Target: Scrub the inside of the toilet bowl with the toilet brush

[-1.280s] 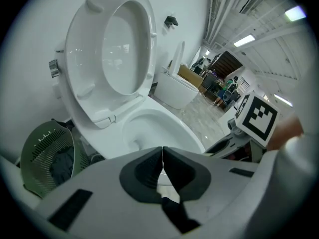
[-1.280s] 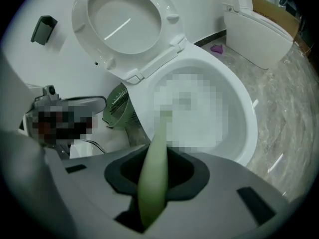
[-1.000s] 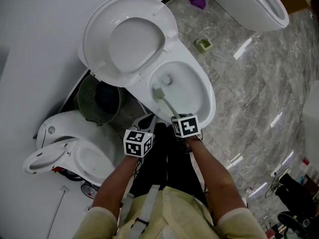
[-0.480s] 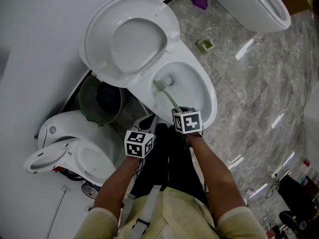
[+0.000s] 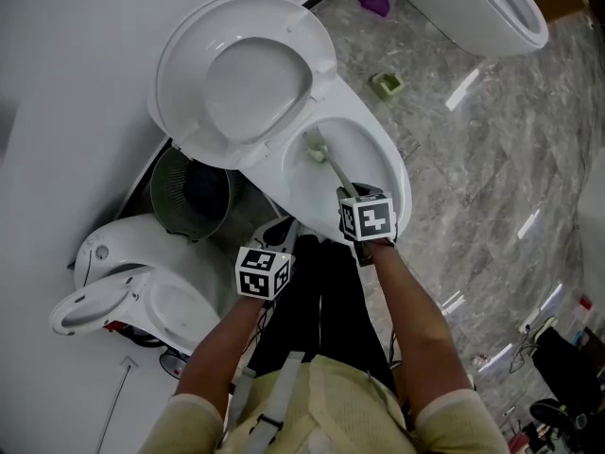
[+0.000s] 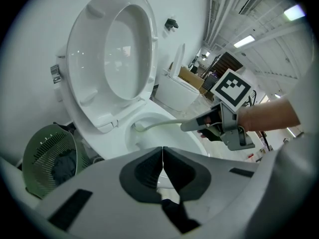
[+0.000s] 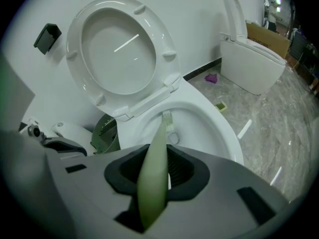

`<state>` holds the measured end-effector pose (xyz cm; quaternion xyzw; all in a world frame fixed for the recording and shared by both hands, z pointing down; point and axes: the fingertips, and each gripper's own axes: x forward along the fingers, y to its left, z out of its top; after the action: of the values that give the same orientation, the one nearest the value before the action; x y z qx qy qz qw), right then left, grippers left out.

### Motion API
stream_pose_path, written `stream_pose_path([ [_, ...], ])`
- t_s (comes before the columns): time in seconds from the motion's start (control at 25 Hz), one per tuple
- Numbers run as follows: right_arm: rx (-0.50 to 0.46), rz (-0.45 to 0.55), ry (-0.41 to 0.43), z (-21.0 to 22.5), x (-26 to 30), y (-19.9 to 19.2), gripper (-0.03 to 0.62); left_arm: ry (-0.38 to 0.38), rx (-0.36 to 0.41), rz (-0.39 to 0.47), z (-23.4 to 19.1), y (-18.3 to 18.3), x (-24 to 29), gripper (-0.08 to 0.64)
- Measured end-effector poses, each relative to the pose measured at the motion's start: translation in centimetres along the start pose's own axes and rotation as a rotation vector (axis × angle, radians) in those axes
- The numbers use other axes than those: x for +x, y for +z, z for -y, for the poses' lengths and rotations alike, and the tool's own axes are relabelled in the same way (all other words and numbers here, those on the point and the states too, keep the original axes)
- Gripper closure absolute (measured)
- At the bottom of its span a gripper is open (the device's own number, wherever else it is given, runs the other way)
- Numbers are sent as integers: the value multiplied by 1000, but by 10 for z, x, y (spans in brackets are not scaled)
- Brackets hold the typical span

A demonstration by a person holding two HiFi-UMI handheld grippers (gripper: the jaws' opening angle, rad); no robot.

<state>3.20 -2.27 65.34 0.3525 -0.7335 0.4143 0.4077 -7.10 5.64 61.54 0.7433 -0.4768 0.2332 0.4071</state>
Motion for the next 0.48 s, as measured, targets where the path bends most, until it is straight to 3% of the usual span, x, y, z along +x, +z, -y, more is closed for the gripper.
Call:
stream_pose_path([
  [0.2,37,10,-80,35,-11,2,486,-15,25,-11,3,3,4,546],
  [0.48,78,-8,-168,69,-31,-24,486,-44,67,-24,13,11,11,546],
])
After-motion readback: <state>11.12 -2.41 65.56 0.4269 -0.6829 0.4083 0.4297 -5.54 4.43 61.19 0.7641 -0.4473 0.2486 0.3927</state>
